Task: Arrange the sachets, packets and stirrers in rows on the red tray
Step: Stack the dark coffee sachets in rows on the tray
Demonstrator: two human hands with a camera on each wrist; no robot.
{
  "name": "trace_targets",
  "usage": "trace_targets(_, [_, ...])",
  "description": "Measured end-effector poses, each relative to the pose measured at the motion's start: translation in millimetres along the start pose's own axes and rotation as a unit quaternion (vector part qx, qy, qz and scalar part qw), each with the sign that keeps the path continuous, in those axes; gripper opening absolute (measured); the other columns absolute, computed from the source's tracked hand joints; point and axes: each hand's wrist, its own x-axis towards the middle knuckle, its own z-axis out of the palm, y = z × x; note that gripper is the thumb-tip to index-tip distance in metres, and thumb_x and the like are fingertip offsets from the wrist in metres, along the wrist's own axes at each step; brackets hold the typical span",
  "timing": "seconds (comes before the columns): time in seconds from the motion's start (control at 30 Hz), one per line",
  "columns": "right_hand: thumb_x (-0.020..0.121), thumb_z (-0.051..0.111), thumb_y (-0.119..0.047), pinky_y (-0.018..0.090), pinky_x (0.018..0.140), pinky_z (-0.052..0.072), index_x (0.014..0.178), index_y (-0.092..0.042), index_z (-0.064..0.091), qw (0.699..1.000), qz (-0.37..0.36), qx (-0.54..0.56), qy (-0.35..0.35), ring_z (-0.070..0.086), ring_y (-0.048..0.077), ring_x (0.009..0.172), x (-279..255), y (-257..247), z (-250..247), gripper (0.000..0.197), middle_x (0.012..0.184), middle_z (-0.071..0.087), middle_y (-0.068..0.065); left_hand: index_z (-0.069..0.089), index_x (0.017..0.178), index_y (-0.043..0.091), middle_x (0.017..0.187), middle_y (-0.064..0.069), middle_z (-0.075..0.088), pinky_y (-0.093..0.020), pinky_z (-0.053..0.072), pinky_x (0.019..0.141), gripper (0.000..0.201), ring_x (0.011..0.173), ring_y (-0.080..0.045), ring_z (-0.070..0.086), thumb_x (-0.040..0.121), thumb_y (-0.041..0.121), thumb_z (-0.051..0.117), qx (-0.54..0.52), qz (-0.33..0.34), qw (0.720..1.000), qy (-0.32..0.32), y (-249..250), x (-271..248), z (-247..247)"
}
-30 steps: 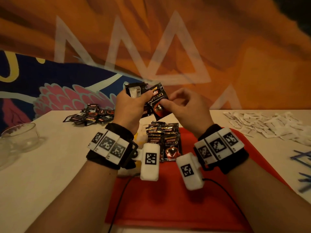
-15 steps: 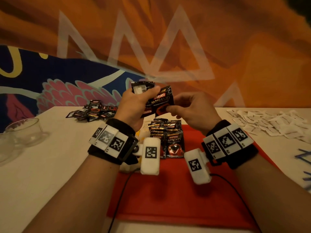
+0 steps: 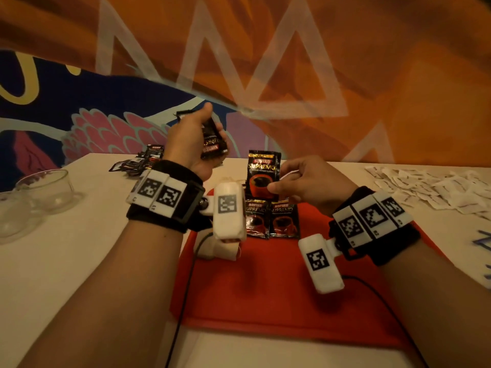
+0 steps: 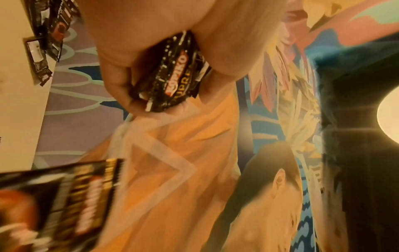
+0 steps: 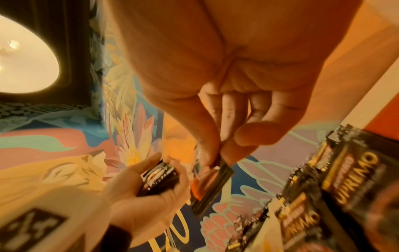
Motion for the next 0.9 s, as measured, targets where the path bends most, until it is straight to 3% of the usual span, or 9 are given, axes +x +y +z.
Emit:
trace_targets(0.07, [0.083, 0.077, -0.009, 0.030, 0.059, 0.046, 0.076, -0.011, 0.066, 0.998, 0.028, -0.058, -0.026, 0.060, 0.011, 0.055, -3, 5, 6, 0.013, 0.057, 0.066, 0.001, 0.057, 0.083, 0.015, 0.066, 0.002, 0.057, -0.027, 0.048, 0.066, 0.020, 0.055, -0.011, 0.055, 0.099, 0.028, 0.057, -0.025, 0.008, 1.000, -0.005, 5, -1, -3])
trace_targets(0.27, [0.086, 0.075, -0.016, 0.026, 0.058, 0.048, 0.070, -0.013, 0.066, 0.967, 0.121, -0.210, -0.074, 0.062, 0.011, 0.056, -9, 11, 20, 0.019, 0.064, 0.072, 0.001, 0.056, 0.093, 0.015, 0.070, 0.000, 0.059, -0.027, 0.050, 0.060, 0.009, 0.056, -0.013, 0.057, 0.095, 0.022, 0.060, -0.061, 0.014, 0.998, 0.005, 13, 3, -8])
trace_targets(0.43, [0.086, 0.075, -0.015, 0.027, 0.061, 0.051, 0.074, -0.011, 0.064, 0.958, 0.166, -0.217, -0.088, 0.064, 0.014, 0.064, -10, 5, 25, 0.016, 0.065, 0.072, 0.002, 0.058, 0.098, 0.014, 0.072, -0.001, 0.061, -0.029, 0.053, 0.061, 0.012, 0.056, -0.014, 0.060, 0.092, 0.022, 0.064, -0.073, 0.013, 0.997, 0.002, 17, 6, -13])
trace_targets(0.57, [0.087, 0.074, -0.015, 0.022, 0.053, 0.049, 0.080, -0.011, 0.061, 0.956, 0.186, -0.208, -0.086, 0.066, 0.012, 0.061, -11, 1, 30, 0.015, 0.066, 0.072, 0.003, 0.058, 0.099, 0.013, 0.074, -0.002, 0.061, -0.029, 0.053, 0.060, 0.013, 0.057, -0.015, 0.060, 0.091, 0.021, 0.063, -0.083, 0.012, 0.996, -0.003, 20, 6, -15])
trace_targets(0.8, [0.088, 0.073, -0.017, 0.022, 0.051, 0.049, 0.084, -0.013, 0.056, 0.954, 0.198, -0.210, -0.075, 0.070, 0.012, 0.064, -12, 0, 36, 0.017, 0.078, 0.076, 0.008, 0.057, 0.099, 0.013, 0.075, -0.002, 0.061, -0.030, 0.053, 0.062, 0.012, 0.058, -0.014, 0.060, 0.092, 0.021, 0.062, -0.097, 0.013, 0.995, -0.005, 23, 7, -19])
trace_targets(0.9, [0.088, 0.073, -0.019, 0.023, 0.056, 0.052, 0.084, -0.011, 0.059, 0.951, 0.196, -0.223, -0.084, 0.074, 0.018, 0.075, -12, 2, 38, 0.017, 0.082, 0.077, 0.009, 0.057, 0.098, 0.013, 0.073, -0.002, 0.061, -0.029, 0.053, 0.061, 0.011, 0.056, -0.014, 0.060, 0.092, 0.021, 0.062, -0.100, 0.011, 0.995, -0.008, 22, 6, -19])
